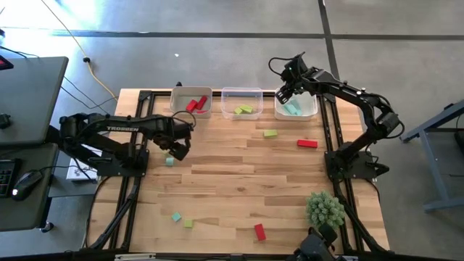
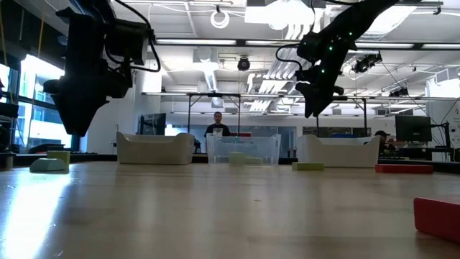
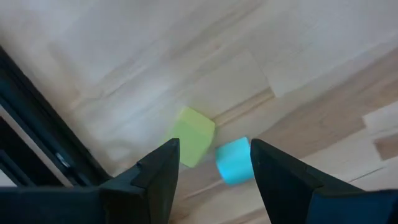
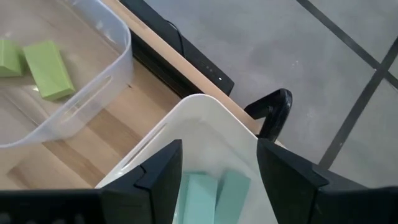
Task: Sort & place blocks by color
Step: Put the green block into the transparent bin
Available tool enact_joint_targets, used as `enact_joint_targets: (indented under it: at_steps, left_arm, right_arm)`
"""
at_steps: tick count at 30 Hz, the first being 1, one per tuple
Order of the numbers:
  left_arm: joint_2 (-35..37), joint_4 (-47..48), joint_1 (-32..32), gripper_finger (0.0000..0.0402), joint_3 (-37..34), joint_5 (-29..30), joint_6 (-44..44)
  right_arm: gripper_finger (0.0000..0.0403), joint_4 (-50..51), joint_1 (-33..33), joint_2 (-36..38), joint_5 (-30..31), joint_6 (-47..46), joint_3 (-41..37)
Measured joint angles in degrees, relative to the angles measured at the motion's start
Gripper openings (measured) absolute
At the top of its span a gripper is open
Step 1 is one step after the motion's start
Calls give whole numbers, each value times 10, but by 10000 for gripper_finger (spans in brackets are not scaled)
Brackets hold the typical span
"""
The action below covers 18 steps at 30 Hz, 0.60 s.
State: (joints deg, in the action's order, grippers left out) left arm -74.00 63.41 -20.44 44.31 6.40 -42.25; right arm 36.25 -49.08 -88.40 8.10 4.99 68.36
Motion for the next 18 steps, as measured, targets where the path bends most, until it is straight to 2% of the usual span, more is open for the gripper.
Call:
enact_joint_targets:
  at_steps: [7,18]
  left_arm:
    - [0,11,-58,186,0,-17,126]
    - [-9,43,-98,186,0,-43,213]
  right_arm:
    - [195,5,0,0,0,0,0]
    - [195,9,0,0,0,0,0]
